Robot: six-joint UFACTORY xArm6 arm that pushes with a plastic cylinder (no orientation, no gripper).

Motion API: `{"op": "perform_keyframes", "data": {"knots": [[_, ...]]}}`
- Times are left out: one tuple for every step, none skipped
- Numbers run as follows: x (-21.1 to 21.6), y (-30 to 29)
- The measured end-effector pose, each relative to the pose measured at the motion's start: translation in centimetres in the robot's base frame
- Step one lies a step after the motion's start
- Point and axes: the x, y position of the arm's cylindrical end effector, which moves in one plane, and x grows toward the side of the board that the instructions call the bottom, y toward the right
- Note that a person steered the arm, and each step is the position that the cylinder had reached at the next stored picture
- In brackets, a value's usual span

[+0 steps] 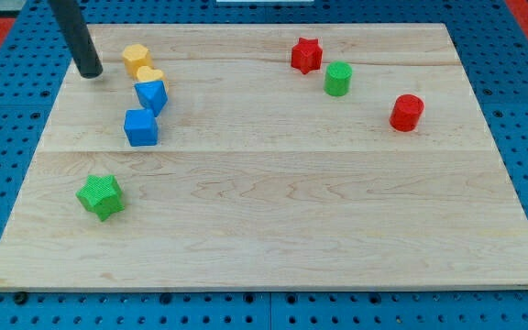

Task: Move the yellow heart slightly right

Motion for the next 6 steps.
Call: {"op": "perform_keyframes", "data": {"knots": [[-2.9, 1.2], [-3.0, 5.2], [-3.8, 3.8], [-1.8, 3.5], [1.8, 2.8], [2.0, 5.2]]}}
